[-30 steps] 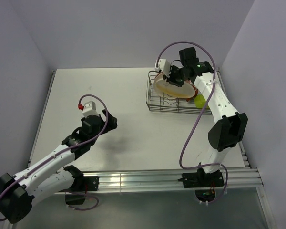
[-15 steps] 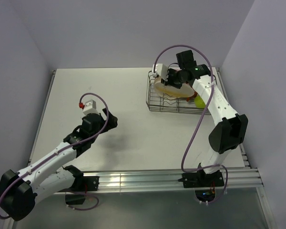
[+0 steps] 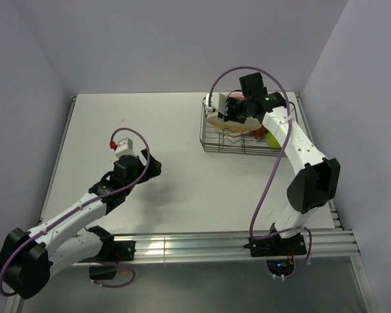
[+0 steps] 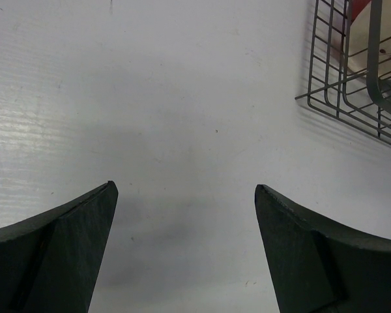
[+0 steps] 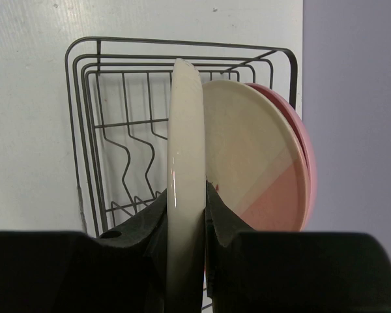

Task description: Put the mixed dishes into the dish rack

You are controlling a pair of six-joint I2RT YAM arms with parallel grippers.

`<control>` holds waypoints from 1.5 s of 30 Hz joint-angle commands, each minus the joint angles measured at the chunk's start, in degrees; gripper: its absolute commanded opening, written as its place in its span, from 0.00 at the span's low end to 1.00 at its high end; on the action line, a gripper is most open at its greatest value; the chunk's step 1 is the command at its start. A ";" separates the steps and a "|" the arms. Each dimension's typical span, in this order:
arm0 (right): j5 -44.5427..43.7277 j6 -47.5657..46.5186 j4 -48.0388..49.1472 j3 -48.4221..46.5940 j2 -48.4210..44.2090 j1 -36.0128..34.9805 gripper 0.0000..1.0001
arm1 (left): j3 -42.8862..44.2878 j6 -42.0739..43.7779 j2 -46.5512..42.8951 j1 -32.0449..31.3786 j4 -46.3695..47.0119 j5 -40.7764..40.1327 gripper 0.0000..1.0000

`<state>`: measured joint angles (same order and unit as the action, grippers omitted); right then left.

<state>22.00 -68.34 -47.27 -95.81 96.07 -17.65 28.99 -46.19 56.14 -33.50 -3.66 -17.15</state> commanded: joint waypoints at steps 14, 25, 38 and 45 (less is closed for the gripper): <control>-2.57 -4.79 4.11 -0.08 -0.27 3.32 0.00 | 0.27 -0.83 2.21 0.45 3.05 1.33 0.92; -3.72 -2.42 9.55 0.71 -1.24 3.50 0.00 | 0.45 -1.44 4.15 0.98 5.24 2.91 0.92; -5.56 -0.04 12.64 -1.31 -3.17 3.59 0.00 | 0.01 -1.88 3.18 0.89 5.77 3.52 0.91; -6.79 -0.75 13.69 -3.07 -2.91 3.76 0.00 | 0.10 -1.53 3.54 1.15 6.21 3.52 0.91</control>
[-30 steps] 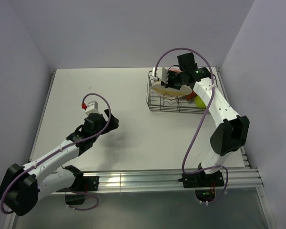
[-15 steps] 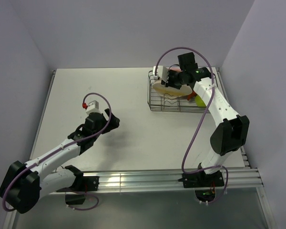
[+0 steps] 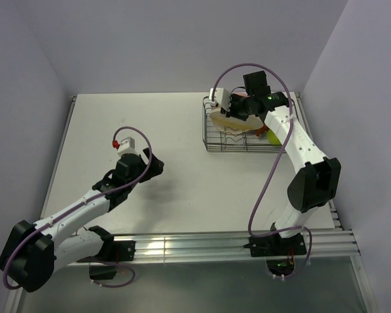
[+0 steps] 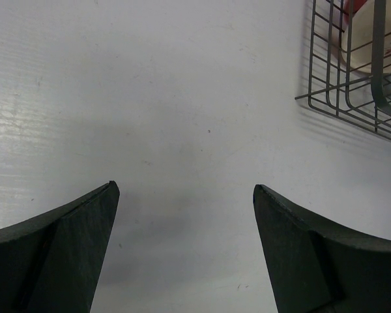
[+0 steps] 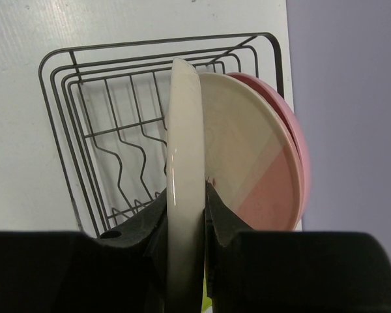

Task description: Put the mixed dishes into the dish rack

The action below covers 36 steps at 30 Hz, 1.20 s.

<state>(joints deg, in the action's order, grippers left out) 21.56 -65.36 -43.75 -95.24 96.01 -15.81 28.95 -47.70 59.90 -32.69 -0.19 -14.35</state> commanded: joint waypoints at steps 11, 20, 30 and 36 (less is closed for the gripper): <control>-7.06 -4.68 11.49 -3.55 -4.16 1.93 0.00 | -0.38 -0.20 0.04 0.87 3.61 2.04 0.91; -4.34 -5.74 7.27 -3.81 -4.16 1.49 0.00 | -0.56 -0.28 1.01 1.05 4.32 3.01 0.91; -4.16 -6.18 3.32 -1.88 -7.41 -0.53 0.00 | -1.26 -1.25 0.13 1.13 4.76 4.15 0.91; -4.86 -6.53 2.53 1.20 -10.14 -2.03 0.00 | -2.49 -2.31 -1.71 1.05 4.67 4.59 0.90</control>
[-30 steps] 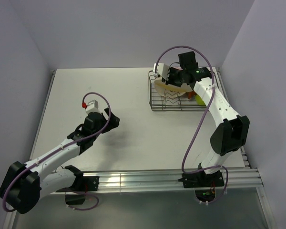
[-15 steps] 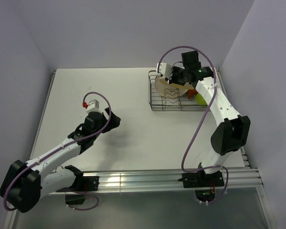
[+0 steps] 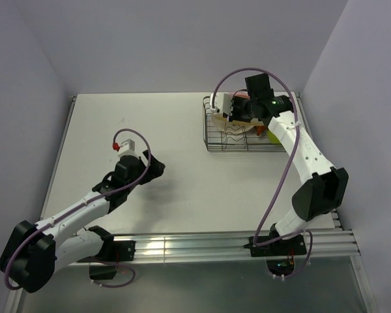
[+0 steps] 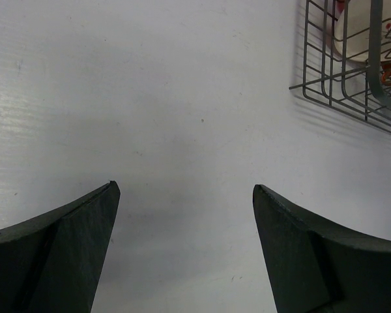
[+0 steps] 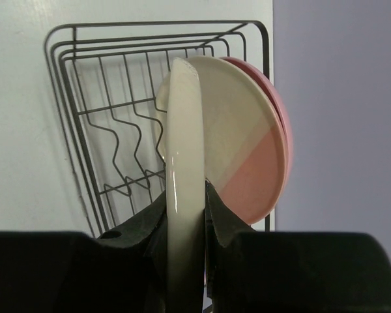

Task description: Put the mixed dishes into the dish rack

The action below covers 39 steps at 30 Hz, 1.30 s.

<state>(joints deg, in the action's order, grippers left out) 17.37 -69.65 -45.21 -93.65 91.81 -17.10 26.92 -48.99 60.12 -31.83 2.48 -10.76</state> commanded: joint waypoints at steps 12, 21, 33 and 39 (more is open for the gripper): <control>0.04 -3.04 3.81 1.01 -5.15 -1.27 0.00 | -0.20 -1.02 -2.46 0.28 1.12 0.83 0.90; -1.02 -4.88 3.11 1.36 -3.83 -1.79 0.00 | -0.20 -0.75 -2.81 0.19 1.04 0.39 0.90; -1.02 -6.20 2.59 2.15 -2.52 -2.14 0.00 | -0.46 -1.02 -1.85 0.19 1.83 0.57 0.90; -0.84 -6.20 2.67 2.33 -1.81 -2.58 0.00 | -0.64 -0.93 -2.02 0.19 1.91 0.31 0.90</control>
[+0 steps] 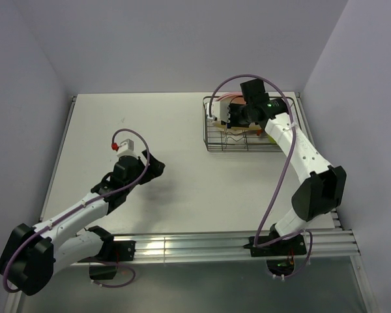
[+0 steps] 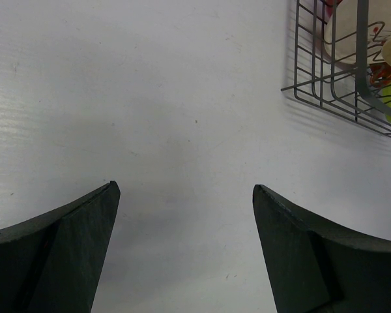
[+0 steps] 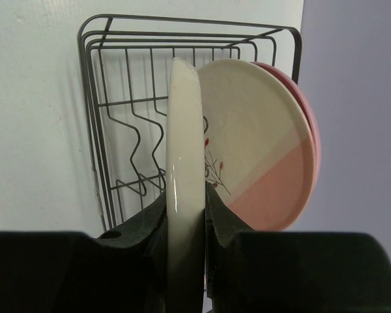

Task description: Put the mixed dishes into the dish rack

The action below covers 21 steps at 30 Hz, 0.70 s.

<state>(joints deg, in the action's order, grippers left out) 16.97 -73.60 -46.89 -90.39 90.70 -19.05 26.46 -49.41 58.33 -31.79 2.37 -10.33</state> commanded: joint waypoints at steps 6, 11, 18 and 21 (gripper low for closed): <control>-0.62 -2.42 4.62 -0.66 0.01 -0.64 0.00 | -0.27 -0.51 0.38 0.24 2.55 0.04 0.90; -0.54 -3.04 4.18 -0.84 1.15 -0.64 0.00 | -0.18 -0.43 1.17 0.15 2.90 -0.04 0.90; 1.92 -2.51 0.32 -4.09 2.12 -0.38 0.00 | -0.44 -0.69 2.23 0.24 3.95 0.13 0.90; 2.45 -2.68 0.49 -4.97 2.99 -0.11 0.00 | -0.27 -0.69 2.32 0.15 3.96 -0.04 0.90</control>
<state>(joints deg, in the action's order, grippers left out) 18.09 -74.70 -48.90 -90.91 93.76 -19.25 26.41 -49.43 60.60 -31.79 3.68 -10.33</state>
